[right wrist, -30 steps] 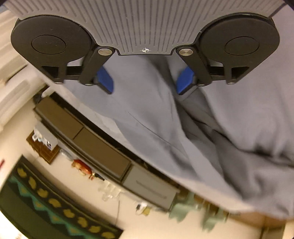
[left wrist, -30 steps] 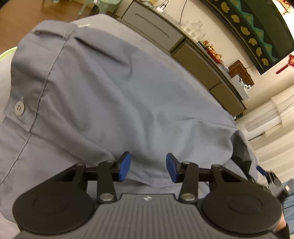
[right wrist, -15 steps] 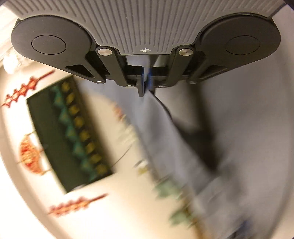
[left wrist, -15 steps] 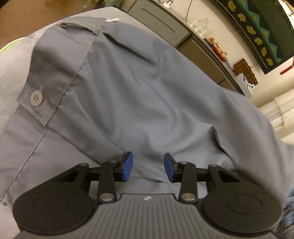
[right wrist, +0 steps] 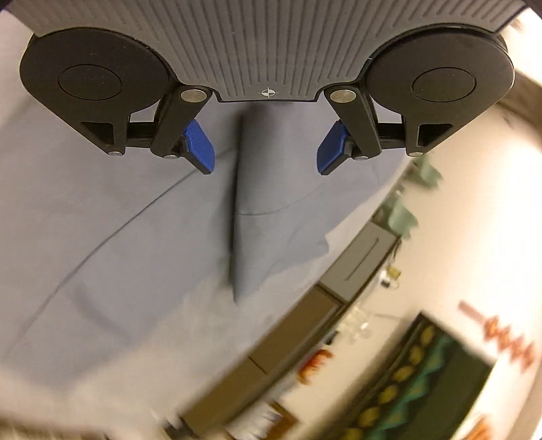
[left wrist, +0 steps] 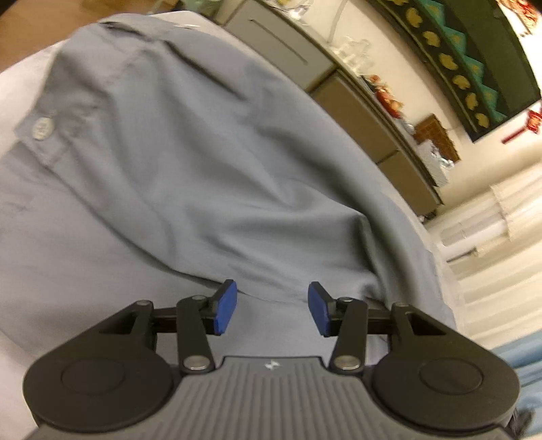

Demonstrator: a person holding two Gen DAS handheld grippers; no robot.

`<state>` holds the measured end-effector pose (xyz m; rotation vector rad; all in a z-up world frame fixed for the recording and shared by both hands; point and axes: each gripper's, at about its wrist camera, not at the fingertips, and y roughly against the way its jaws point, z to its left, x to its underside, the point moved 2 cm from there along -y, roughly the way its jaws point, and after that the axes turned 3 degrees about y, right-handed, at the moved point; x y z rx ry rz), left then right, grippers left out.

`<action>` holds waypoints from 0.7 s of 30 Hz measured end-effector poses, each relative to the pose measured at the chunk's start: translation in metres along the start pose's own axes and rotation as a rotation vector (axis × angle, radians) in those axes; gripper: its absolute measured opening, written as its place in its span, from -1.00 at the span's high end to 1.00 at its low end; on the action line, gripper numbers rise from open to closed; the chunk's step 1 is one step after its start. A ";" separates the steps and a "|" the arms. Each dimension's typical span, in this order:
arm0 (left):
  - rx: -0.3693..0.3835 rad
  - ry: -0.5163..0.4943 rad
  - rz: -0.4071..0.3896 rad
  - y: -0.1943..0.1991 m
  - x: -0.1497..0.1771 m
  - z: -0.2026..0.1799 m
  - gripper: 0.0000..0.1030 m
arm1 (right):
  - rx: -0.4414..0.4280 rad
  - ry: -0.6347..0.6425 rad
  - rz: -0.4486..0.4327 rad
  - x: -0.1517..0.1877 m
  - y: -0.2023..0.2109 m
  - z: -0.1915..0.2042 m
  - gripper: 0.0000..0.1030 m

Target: Fold clothes

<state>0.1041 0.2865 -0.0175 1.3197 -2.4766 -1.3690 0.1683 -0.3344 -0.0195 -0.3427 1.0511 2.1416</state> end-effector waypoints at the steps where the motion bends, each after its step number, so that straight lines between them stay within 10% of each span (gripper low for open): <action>1: 0.013 -0.009 0.002 -0.002 0.005 -0.007 0.09 | 0.032 0.031 0.016 -0.003 -0.015 0.007 -0.35; 3: 0.025 -0.037 0.013 -0.007 0.012 -0.018 0.09 | 0.095 0.093 0.047 -0.009 -0.045 0.022 0.00; 4: 0.028 -0.050 0.019 -0.010 0.015 -0.023 0.09 | 0.127 0.124 0.062 -0.012 -0.060 0.030 0.67; 6: 0.025 -0.069 0.018 -0.010 0.016 -0.026 0.09 | 0.185 0.212 0.084 -0.016 -0.086 0.049 0.77; 9: 0.027 -0.037 0.001 -0.004 0.009 -0.017 0.09 | 0.089 0.818 -0.015 0.022 -0.069 0.166 0.78; 14: 0.045 0.012 -0.018 0.004 0.002 -0.008 0.05 | -0.002 1.132 0.104 0.105 -0.087 0.194 -0.21; 21: 0.082 0.006 -0.020 0.015 -0.001 -0.004 0.00 | -0.085 0.579 0.029 0.081 -0.066 0.110 -0.47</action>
